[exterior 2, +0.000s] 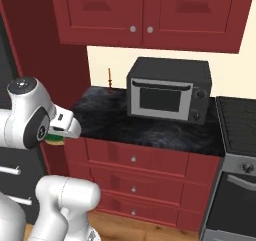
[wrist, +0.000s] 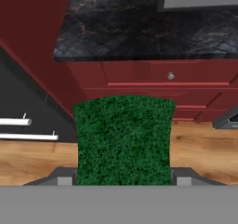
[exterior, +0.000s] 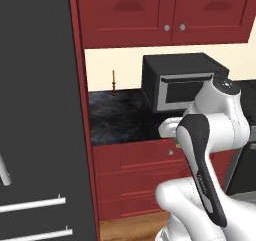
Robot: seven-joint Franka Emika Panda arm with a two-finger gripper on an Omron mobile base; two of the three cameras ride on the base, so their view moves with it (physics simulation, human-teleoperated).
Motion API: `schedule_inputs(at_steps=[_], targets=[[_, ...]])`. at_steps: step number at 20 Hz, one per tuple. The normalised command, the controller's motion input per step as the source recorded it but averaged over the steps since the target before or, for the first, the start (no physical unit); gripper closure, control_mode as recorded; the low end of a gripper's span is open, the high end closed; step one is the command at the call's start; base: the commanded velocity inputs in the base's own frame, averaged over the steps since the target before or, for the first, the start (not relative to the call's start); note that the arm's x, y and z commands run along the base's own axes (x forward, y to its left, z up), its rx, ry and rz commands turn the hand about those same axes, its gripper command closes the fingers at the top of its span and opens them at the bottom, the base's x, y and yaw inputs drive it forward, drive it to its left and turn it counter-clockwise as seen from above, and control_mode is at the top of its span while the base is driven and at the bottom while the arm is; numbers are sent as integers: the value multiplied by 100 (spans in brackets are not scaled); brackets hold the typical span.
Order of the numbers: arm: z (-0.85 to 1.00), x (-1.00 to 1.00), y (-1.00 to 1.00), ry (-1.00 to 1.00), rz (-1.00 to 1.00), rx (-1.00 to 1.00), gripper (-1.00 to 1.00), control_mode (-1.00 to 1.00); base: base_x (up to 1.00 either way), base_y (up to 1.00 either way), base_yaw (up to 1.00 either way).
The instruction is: Place the sponge inside the microwave to prepare for sanitizing.
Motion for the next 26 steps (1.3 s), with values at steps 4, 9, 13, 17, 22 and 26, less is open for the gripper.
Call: schedule_inputs(at_steps=[4,9,13,17,22,26], targets=[[0,0,0,0,0,0,100,100,-41,59,-11],[0,0,0,0,0,0,100,100,-35,99,-8],[0,0,0,0,0,0,100,100,-17,100,-1],[0,0,0,0,0,0,100,100,-11,94,0],[0,0,0,0,0,0,100,100,-21,81,0],[0,0,0,0,0,0,100,100,-23,73,0]])
